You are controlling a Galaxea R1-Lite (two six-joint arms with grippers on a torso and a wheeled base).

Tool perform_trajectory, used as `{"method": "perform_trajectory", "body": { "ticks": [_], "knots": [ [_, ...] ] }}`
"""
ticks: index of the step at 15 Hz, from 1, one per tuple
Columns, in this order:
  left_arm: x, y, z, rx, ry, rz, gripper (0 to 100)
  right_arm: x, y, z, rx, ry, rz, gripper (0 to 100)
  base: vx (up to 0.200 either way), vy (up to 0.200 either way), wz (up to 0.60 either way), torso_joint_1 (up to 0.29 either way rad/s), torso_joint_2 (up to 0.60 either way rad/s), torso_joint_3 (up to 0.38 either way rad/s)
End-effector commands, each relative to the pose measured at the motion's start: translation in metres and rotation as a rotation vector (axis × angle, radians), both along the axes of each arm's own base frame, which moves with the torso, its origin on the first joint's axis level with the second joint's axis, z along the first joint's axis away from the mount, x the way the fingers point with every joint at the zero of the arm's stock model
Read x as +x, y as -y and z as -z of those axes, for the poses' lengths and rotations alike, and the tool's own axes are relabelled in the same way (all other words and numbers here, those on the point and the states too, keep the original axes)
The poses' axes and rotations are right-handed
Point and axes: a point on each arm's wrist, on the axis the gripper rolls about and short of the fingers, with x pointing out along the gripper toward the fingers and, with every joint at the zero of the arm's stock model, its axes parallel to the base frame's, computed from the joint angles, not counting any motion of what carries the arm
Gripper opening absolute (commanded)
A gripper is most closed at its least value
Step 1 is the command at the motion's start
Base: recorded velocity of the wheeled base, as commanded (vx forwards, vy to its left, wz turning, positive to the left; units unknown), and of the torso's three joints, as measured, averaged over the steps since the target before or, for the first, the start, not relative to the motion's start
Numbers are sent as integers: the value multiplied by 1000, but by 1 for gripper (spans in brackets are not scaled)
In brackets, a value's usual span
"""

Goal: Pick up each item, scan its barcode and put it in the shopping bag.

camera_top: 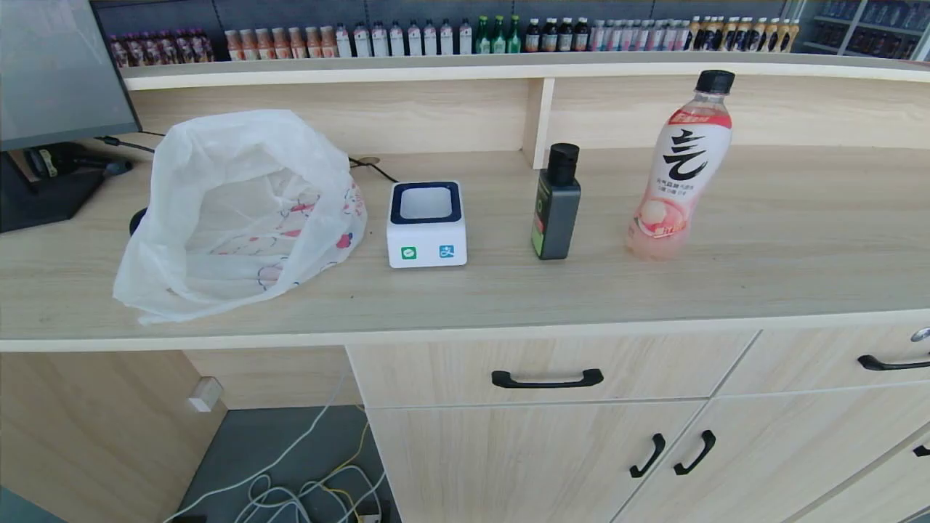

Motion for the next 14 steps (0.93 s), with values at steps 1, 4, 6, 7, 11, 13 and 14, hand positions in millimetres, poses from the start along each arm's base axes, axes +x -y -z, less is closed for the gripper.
{"method": "perform_trajectory", "body": {
  "ticks": [1, 4, 6, 7, 11, 13, 14],
  "knots": [
    [0, 0, 0, 0, 1, -1, 100, 32, -1, -72, 21, -50, -45, 100, 0, 0, 0, 0, 0, 0],
    [0, 0, 0, 0, 1, 0, 100, 81, -4, -127, -72, 14, -63, 100, 0, 0, 0, 0, 0, 0],
    [0, 0, 0, 0, 1, -1, 100, 102, -9, -142, -86, 63, -111, 100, 0, 0, 0, 0, 0, 0],
    [0, 0, 0, 0, 1, -1, 100, 120, -17, -150, -95, 80, -174, 100, 0, 0, 0, 0, 0, 0],
    [0, 0, 0, 0, 1, 0, 100, 152, -37, -160, -151, 61, -229, 100, 0, 0, 0, 0, 0, 0],
    [0, 0, 0, 0, 1, -1, 100, 173, -58, -166, -147, 81, -312, 100, 0, 0, 0, 0, 0, 0],
    [0, 0, 0, 0, 1, 0, 100, 178, -63, -166, -144, 92, -329, 100, 0, 0, 0, 0, 0, 0]
  ]
}}
